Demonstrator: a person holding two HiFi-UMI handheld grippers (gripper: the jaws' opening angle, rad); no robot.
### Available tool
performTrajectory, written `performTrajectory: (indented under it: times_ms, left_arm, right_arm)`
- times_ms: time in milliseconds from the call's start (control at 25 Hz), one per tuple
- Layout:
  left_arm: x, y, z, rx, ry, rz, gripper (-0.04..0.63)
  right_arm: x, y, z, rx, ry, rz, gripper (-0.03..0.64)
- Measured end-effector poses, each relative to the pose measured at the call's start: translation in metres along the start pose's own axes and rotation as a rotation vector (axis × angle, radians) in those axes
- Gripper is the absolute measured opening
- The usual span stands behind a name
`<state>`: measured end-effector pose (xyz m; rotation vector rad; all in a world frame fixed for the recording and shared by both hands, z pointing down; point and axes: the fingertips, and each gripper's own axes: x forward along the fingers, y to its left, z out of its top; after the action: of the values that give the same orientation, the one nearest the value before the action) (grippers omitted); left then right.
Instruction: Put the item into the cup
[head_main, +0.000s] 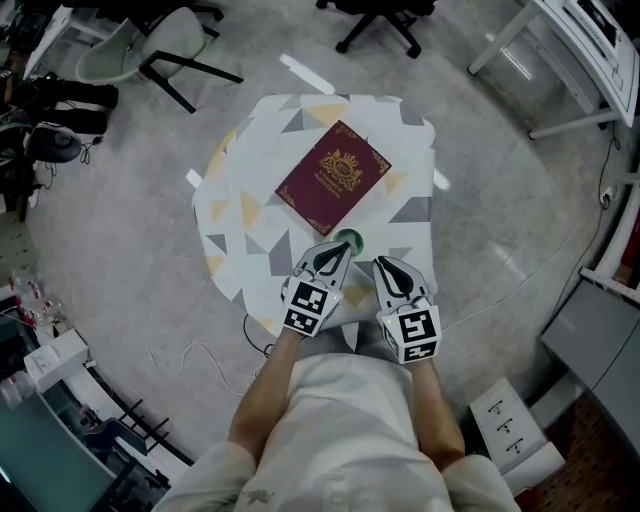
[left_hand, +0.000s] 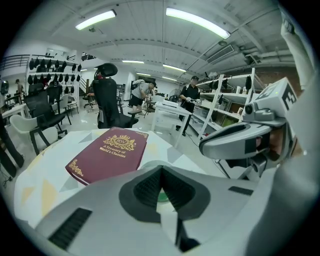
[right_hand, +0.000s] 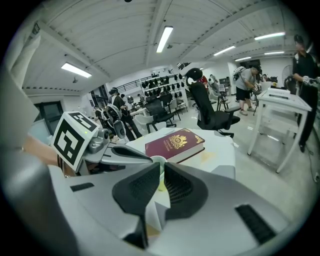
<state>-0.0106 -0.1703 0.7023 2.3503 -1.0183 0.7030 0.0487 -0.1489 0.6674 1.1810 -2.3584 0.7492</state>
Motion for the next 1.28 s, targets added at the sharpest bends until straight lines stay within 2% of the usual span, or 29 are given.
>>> performTrajectory:
  times_ms: [1040,1280]
  left_arm:
    - [0.013,0.0,-0.008,0.027,0.039,0.026,0.014]
    - [0.011,-0.005,-0.006,0.04,0.038,0.015,0.045]
  right_arm:
    - [-0.003,-0.002,-0.004,0.012,-0.003,-0.019,0.034]
    - [-0.005,-0.002,-0.004,0.012,-0.007,-0.027,0.034]
